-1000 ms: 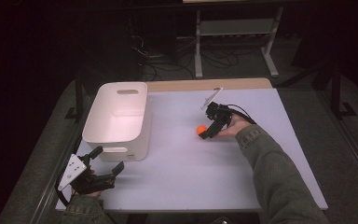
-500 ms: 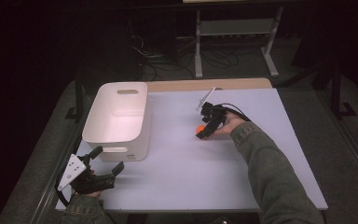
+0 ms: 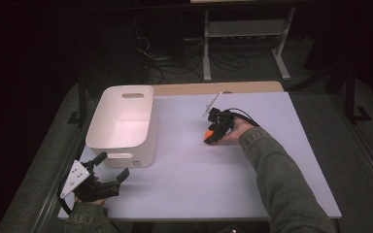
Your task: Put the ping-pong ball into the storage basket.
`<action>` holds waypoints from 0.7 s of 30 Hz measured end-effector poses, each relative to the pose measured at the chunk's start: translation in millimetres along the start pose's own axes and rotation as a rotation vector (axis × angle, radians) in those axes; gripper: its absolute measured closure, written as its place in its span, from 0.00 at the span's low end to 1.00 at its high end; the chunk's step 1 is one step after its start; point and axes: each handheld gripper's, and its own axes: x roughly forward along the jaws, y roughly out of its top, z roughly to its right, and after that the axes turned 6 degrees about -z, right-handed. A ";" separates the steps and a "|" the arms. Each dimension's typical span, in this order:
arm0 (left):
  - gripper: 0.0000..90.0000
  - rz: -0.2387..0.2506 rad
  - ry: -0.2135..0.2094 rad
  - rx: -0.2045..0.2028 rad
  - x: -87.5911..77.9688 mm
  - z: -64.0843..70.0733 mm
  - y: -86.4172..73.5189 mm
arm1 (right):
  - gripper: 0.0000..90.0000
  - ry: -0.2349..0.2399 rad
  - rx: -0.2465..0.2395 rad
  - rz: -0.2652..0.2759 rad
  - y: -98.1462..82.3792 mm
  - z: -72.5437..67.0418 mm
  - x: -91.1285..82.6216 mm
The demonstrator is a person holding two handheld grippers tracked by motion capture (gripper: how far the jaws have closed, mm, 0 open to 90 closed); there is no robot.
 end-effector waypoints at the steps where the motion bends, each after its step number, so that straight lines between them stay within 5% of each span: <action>1: 0.02 -0.001 0.000 0.000 -0.1 0.0 0.1 | 0.38 -0.001 -0.003 -0.002 -0.4 0.9 0.4; 8: 0.02 -0.001 0.000 0.000 0.1 0.1 0.0 | 0.54 -0.002 0.004 -0.007 -3.1 3.9 1.0; 21: 0.02 -0.002 0.001 0.000 0.3 0.3 0.0 | 0.55 0.024 -0.003 -0.008 -1.7 0.8 -3.6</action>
